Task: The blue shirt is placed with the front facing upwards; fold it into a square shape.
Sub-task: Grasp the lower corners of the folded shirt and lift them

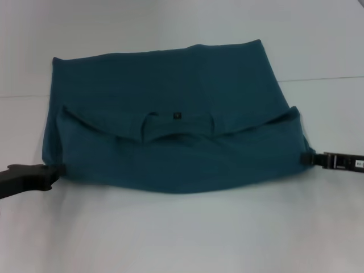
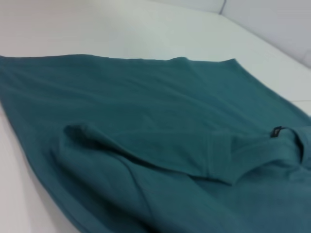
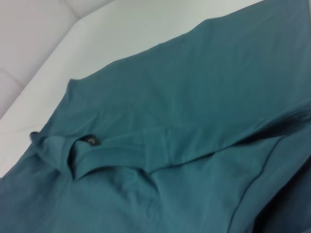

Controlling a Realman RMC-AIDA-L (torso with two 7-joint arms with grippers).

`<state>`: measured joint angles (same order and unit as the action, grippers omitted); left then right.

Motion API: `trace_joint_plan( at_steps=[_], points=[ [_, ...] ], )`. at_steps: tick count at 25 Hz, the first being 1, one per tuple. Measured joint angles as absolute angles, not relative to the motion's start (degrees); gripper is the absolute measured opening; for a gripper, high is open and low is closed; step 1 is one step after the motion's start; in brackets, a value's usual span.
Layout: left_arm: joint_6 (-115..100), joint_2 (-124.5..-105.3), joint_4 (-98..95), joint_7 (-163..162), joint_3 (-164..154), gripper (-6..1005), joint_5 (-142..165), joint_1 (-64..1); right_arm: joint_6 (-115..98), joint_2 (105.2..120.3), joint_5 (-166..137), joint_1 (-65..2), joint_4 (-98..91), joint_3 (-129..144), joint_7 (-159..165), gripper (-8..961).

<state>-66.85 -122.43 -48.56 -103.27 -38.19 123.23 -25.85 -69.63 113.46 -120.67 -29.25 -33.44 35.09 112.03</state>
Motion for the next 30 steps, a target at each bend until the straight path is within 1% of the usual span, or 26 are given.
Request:
trace_joint_plan(
  at_steps=[10, 17, 30],
  points=[
    [-78.86, -121.75, -50.95, -103.13, -32.38, -1, 125.23, -23.37, -80.06, 113.89, -120.58, -23.73, -36.50, 33.79, 106.95, 38],
    [-85.97, -121.37, -52.43, -102.90, -28.25, -1, 126.70, -22.25, -86.56, 113.55, -120.58, -20.67, -36.66, 31.02, 102.81, 38],
    [-93.32, -121.04, -54.02, -101.86, -24.48, -2, 130.59, -20.98, -92.72, 113.37, -121.07, -16.53, -37.01, 29.82, 98.33, 38]
  ],
)
